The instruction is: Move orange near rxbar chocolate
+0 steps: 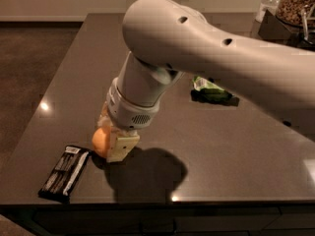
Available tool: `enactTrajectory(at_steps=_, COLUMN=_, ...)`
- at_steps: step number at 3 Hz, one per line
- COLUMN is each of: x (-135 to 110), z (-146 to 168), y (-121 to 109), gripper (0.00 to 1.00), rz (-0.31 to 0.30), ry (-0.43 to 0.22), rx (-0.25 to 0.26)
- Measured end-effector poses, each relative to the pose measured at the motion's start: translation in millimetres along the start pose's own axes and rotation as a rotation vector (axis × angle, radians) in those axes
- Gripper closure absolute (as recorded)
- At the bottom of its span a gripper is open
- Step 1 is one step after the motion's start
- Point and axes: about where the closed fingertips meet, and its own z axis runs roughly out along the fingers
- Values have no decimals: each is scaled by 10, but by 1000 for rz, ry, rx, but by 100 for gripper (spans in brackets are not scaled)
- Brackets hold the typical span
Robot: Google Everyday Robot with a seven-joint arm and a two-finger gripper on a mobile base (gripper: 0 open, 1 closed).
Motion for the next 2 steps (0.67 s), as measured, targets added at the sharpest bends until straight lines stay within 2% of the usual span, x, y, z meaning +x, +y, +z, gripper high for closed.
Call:
enactTrajectory(at_steps=1, x=-14, z=-12, y=6, gripper=0, rz=-3, ry=2, rx=3)
enactTrajectory(at_steps=2, x=-16, z=-13, y=7, gripper=0, rz=-3, ry=2, rx=3)
